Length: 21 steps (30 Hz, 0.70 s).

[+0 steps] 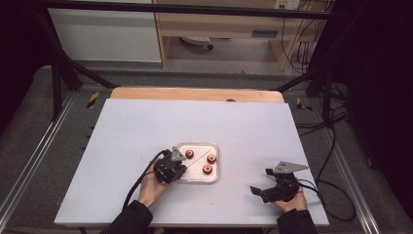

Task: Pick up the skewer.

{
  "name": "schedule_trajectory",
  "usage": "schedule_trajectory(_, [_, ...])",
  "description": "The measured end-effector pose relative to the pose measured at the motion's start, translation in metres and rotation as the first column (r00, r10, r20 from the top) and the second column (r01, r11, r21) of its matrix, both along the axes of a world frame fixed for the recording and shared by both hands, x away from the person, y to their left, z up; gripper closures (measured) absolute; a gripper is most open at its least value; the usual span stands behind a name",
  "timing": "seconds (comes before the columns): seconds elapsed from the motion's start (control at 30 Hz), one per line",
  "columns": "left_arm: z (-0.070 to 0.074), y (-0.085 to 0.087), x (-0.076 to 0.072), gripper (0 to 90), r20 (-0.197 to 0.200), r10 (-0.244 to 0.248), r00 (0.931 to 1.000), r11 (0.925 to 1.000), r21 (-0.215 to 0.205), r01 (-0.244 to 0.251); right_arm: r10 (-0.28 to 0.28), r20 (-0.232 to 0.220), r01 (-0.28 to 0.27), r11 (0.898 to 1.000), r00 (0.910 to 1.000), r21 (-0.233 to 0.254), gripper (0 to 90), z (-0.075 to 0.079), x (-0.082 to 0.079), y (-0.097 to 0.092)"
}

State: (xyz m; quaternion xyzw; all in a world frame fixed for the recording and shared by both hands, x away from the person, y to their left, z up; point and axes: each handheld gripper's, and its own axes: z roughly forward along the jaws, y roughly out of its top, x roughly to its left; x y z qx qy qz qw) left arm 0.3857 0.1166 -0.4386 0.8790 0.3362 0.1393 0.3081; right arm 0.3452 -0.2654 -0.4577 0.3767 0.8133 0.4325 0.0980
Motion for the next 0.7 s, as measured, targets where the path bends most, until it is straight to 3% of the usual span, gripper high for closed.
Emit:
schedule_trajectory(0.43, [-0.0007,0.0021,-0.0012,88.8,0.001,0.024,0.9997,0.9995,-0.02,-0.024,0.003,0.0,-0.003,1.0,1.0,-0.005,1.0,-0.0005,0.0001,0.0004])
schedule_trajectory(0.7, [0.0063,0.0069,-0.0044,88.9,0.013,0.022,0.9997,0.998,-0.059,-0.021,0.002,0.001,-0.002,1.0,1.0,-0.005,1.1,-0.0005,0.0,0.0005])
